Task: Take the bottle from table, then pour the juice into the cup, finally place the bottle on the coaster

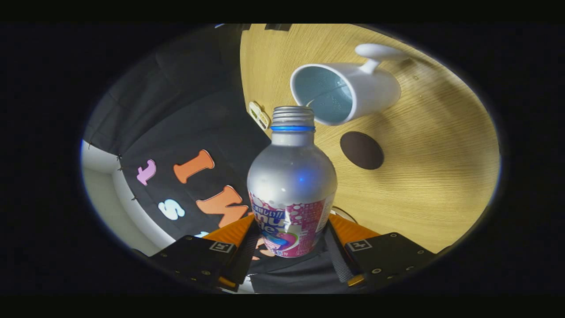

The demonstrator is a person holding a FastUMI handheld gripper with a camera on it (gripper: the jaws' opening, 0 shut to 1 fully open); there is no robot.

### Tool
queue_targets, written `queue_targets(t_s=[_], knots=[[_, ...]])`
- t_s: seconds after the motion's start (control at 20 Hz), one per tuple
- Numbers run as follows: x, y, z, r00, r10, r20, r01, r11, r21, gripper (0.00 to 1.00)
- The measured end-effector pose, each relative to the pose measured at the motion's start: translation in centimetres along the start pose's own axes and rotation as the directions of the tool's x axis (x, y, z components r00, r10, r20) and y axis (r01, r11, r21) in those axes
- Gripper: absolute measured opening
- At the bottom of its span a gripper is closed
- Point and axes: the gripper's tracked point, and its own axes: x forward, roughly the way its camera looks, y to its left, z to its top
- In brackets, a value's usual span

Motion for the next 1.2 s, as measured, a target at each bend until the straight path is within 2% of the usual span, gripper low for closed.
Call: queue_targets(t_s=[0.4,0.7,0.8,0.9,0.95,1.2], knots=[[0.0,0.0,0.6,1.0,0.007,0.011,-0.007,1.0,-0.014,0.77],[0.5,-0.9,1.6,0.998,-0.028,0.048,0.035,0.989,-0.144,0.77],[0.9,-1.4,2.1,0.996,-0.053,0.075,0.068,0.974,-0.216,0.77],[0.9,-2.6,2.8,0.992,-0.069,0.11,0.102,0.939,-0.329,0.77],[0.5,-2.1,3.4,0.99,-0.049,0.13,0.096,0.92,-0.38,0.77],[1.3,-1.1,4.3,0.978,-0.025,0.207,0.161,0.718,-0.677,0.77]])
